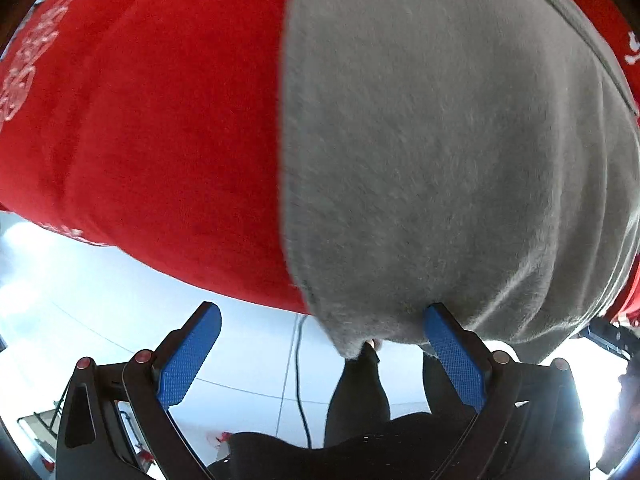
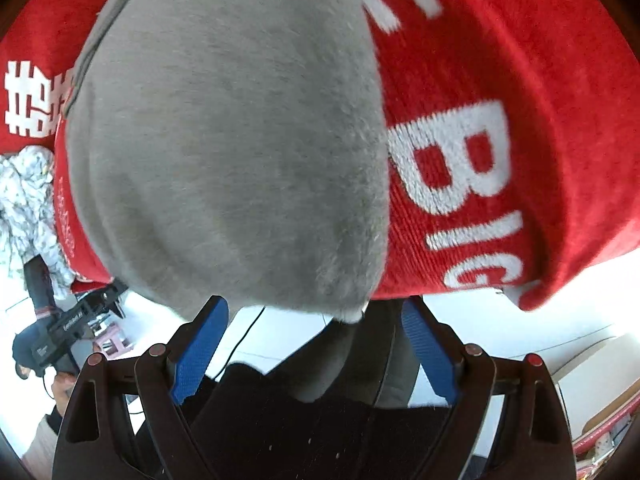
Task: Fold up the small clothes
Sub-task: 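Lower both open tools to the sweater hem, then grasp the hem with the left tool while the right tool grasps the hem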
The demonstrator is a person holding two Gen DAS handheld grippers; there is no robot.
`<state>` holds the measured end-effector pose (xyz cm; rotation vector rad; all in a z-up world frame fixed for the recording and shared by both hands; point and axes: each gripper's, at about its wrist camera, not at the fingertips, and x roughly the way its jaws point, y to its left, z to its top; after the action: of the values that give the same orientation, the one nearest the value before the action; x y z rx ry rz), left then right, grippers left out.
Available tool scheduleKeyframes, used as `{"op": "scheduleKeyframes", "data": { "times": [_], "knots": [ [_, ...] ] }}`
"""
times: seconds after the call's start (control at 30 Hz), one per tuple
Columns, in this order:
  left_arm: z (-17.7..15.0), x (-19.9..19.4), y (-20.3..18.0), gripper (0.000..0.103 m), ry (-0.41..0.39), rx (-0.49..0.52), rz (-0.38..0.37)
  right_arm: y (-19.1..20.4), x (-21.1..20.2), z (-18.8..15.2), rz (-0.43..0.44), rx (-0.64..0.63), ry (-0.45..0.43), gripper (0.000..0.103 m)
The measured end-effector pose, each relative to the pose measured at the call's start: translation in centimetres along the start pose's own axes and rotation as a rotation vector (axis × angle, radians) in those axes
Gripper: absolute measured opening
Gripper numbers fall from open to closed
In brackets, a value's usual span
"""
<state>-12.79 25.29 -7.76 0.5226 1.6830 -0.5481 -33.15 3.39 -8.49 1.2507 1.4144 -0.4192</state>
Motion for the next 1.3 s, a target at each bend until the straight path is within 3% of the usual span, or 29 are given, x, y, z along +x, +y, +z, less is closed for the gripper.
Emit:
{"op": "scheduleKeyframes", "data": {
  "times": [0.1,0.13,0.17,0.2,0.23,0.27,0.3,0.4,0.5,0.6,0.7,0.8,0.93,1.17,1.2,1.23,1.27,1.3],
  "knots": [
    [0.1,0.4,-0.8,0.099,-0.002,0.018,-0.017,-0.3,0.5,0.1,0.035,0.05,-0.007,0.091],
    [0.0,0.3,-1.0,0.086,-0.005,0.022,-0.044,-0.4,0.5,0.0,0.045,0.06,-0.009,0.084],
    [-0.1,0.1,-1.2,0.076,-0.003,0.02,-0.086,-0.5,0.4,-0.2,0.056,0.069,-0.009,0.071],
    [-0.1,-0.1,-1.3,0.05,0.007,0.016,-0.165,-0.9,0.1,-0.3,0.072,0.08,-0.001,0.042],
    [-0.7,-0.5,-1.4,0.028,0.013,0.019,-0.188,-0.9,-0.1,-0.5,0.096,0.09,0.004,0.011],
    [-0.8,-0.8,-1.6,0.015,0.013,0.038,-0.191,-0.9,-0.3,-0.6,0.111,0.09,0.002,0.01],
    [-0.8,-1.2,-1.9,0.01,0.013,0.058,-0.192,-0.6,-0.9,-0.8,0.136,0.082,-0.006,0.01],
    [-0.9,-3.7,-1.9,0.01,0.006,0.076,-0.275,1.1,-3.6,-0.8,0.272,0.038,-0.023,0.009],
    [-0.2,-7.7,-2.0,0.01,-0.056,0.117,-0.332,2.7,-6.9,-0.3,0.39,0.006,-0.069,0.009],
    [2.6,-11.4,-2.1,0.01,-0.139,0.129,-0.364,4.2,-10.3,2.1,0.464,-0.01,-0.15,0.008],
    [6.5,-12.6,-2.0,0.01,-0.208,0.129,-0.351,4.8,-12.9,6.2,0.511,-0.019,-0.228,0.006],
    [11.5,-13.0,-2.9,0.011,-0.276,0.115,-0.299,5.7,-13.8,10.9,0.477,-0.027,-0.273,0.006],
    [16.9,-12.4,-3.8,0.012,-0.323,0.067,-0.196,5.8,-13.3,15.6,0.366,0.018,-0.292,0.006],
    [17.8,-12.5,-3.4,0.013,-0.293,0.06,-0.131,4.3,-13.8,19.1,0.272,0.066,-0.302,0.011],
    [17.6,-12.9,-3.2,0.013,-0.302,0.059,-0.13,4.2,-13.9,19.2,0.257,0.06,-0.3,0.019],
    [17.7,-13.5,-2.4,0.016,-0.31,0.055,-0.128,4.5,-14.0,19.1,0.242,0.054,-0.298,0.038],
    [17.6,-13.9,-2.1,0.027,-0.316,0.05,-0.123,4.7,-14.0,19.0,0.214,0.037,-0.297,0.049],
    [17.4,-14.4,-1.6,0.075,-0.329,0.042,-0.109,4.9,-14.0,18.9,0.192,0.019,-0.295,0.063]
  ]
}}
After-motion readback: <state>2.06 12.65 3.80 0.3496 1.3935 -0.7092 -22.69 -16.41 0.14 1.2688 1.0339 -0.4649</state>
